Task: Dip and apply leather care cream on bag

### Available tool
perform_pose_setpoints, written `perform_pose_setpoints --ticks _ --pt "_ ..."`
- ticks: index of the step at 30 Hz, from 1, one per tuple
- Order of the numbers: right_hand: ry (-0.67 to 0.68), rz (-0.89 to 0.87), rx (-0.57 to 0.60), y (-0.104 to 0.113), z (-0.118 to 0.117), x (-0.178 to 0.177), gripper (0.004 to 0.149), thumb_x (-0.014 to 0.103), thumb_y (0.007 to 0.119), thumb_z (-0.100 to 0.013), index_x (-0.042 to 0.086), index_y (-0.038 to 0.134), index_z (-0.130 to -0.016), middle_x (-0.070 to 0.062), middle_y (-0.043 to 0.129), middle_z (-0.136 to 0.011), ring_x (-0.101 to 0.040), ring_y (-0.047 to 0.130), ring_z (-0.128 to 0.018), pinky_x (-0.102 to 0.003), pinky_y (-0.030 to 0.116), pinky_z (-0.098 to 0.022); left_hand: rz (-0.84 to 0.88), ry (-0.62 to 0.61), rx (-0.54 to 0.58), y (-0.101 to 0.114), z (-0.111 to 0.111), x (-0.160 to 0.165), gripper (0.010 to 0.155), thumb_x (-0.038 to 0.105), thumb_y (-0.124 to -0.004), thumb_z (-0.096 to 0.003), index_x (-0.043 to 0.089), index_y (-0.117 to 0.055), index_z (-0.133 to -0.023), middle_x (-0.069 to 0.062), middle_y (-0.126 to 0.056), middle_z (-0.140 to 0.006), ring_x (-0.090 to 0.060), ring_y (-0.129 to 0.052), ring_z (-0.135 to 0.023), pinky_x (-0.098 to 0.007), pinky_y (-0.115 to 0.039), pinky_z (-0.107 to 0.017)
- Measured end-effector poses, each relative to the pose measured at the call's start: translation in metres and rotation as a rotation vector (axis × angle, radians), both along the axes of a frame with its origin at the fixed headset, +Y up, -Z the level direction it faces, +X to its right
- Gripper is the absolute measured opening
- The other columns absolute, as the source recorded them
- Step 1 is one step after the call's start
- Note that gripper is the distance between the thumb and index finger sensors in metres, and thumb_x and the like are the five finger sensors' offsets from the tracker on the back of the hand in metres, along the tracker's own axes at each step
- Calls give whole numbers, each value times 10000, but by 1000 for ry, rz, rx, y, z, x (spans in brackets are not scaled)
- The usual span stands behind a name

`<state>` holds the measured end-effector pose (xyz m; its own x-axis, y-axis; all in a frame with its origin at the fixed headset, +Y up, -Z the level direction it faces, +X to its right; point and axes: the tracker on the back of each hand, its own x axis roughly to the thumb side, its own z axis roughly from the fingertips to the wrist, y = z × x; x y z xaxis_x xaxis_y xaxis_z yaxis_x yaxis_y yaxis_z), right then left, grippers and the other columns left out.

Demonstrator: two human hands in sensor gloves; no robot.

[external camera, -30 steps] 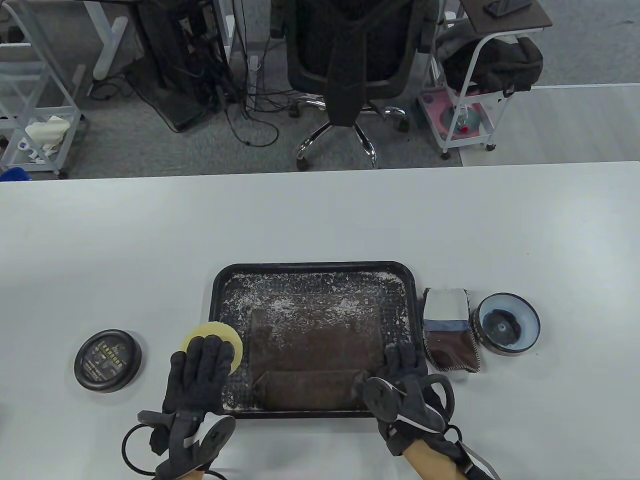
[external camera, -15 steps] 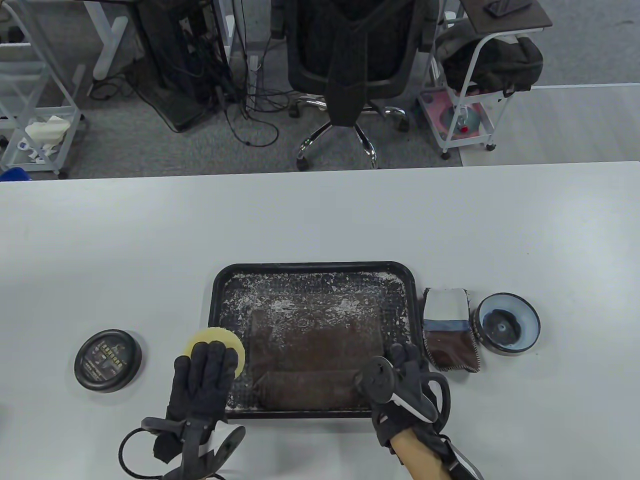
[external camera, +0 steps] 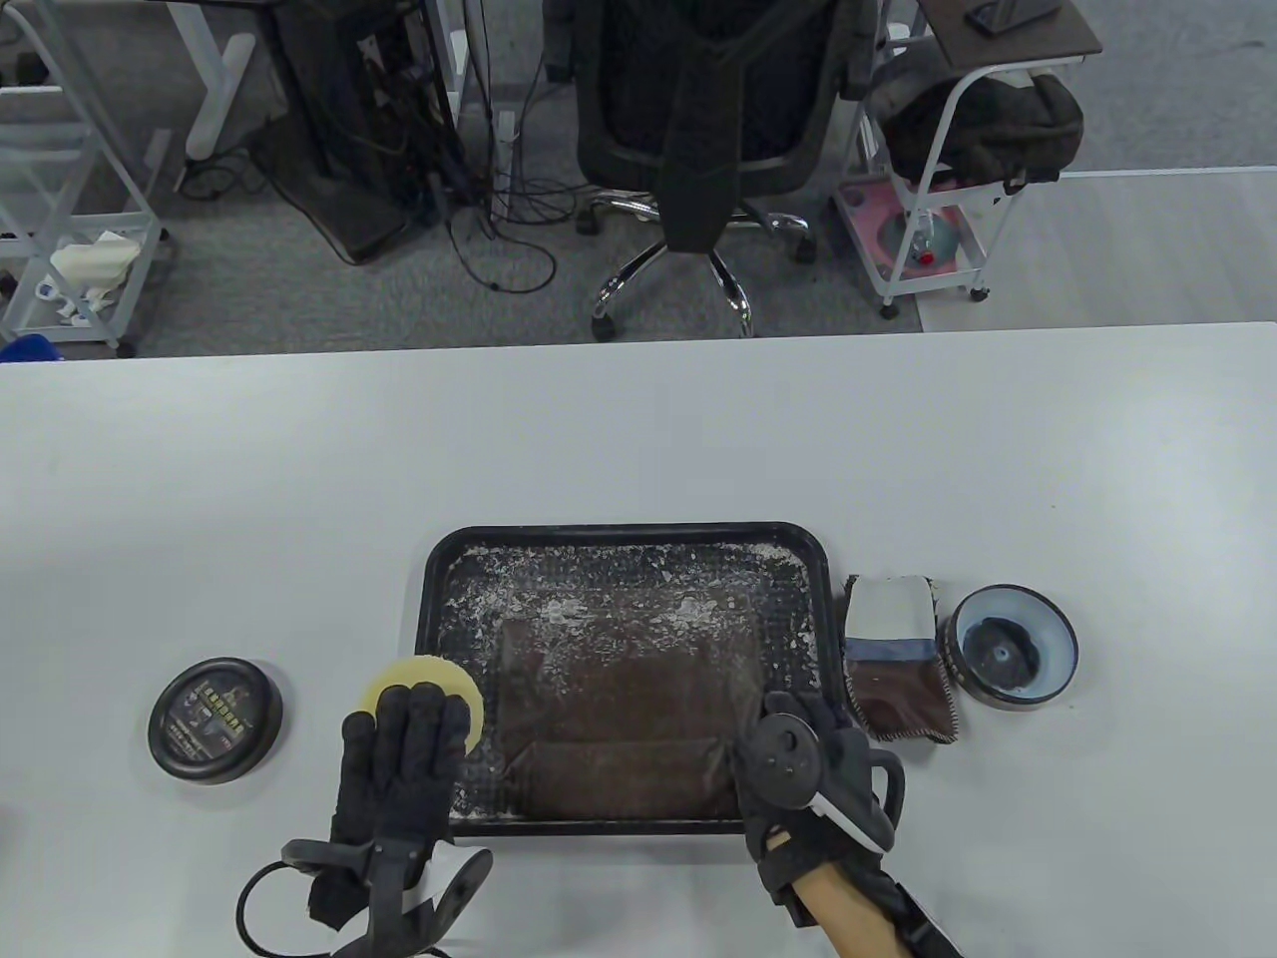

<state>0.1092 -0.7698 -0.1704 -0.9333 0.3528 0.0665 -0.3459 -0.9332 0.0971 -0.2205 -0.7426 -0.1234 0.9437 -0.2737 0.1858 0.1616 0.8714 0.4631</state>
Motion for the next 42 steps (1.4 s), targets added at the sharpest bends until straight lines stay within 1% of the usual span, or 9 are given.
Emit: perform_pose_setpoints --ticks 3,6,10,14,18,20,23,32,42 --pt "-9 -23 91 6 4 1 391 277 933 -476 -42 875 -694 -245 850 -913 -487 874 -818 -674 612 -648 -2 -5 6 -1 0 0 530 208 -780 -433 293 -793 -956 -57 -804 -1027 -331 -862 -935 -524 -628 -714" --pt "7 -64 175 13 9 -1 356 305 972 -449 5 913 -632 -211 942 -829 -368 1047 -627 -581 784 -578 -18 -4 12 0 1 1 533 209 -780 -434 289 -786 -961 -56 -802 -1028 -331 -862 -936 -523 -628 -714" --pt "28 -135 231 17 13 0 353 319 982 -439 11 926 -602 -206 978 -783 -227 1140 -441 -449 907 -486 -23 -4 16 0 1 2 534 211 -780 -434 291 -786 -962 -55 -804 -1028 -329 -862 -937 -524 -627 -715" --pt "14 -274 312 23 15 6 353 299 987 -439 -8 915 -598 -208 976 -779 -140 1150 -312 -393 961 -430 -25 2 15 0 2 1 533 212 -779 -435 290 -786 -962 -53 -804 -1029 -329 -861 -938 -524 -626 -716" --pt "-2 -387 394 31 17 14 348 279 998 -437 -16 908 -597 -210 970 -790 -138 1152 -296 -402 977 -428 -23 5 16 1 2 1 535 212 -780 -434 291 -785 -962 -53 -805 -1027 -327 -865 -935 -523 -627 -714" --pt "6 -399 461 37 18 18 344 278 1000 -437 -11 904 -597 -197 974 -788 -132 1145 -293 -407 976 -436 -26 9 16 1 2 1 532 212 -780 -434 290 -787 -961 -53 -806 -1027 -325 -865 -936 -522 -627 -715" --pt "29 -392 497 45 20 21 342 276 1001 -439 -6 897 -602 -186 967 -796 -140 1122 -286 -409 966 -440 -26 9 14 1 2 1 528 212 -780 -433 298 -795 -954 -52 -806 -1027 -327 -864 -936 -522 -625 -716" --pt "29 -349 571 72 22 36 336 269 999 -442 -6 891 -601 -180 962 -799 -143 1092 -267 -409 955 -448 -26 9 9 1 1 1 531 213 -779 -435 297 -790 -959 -48 -804 -1029 -325 -862 -939 -521 -625 -717" --pt "14 -147 672 125 24 53 324 260 1000 -441 -1 888 -598 -167 965 -797 -146 1083 -270 -417 948 -465 -21 8 -2 1 1 1 531 212 -781 -434 299 -790 -958 -50 -805 -1028 -324 -863 -939 -522 -625 -717"
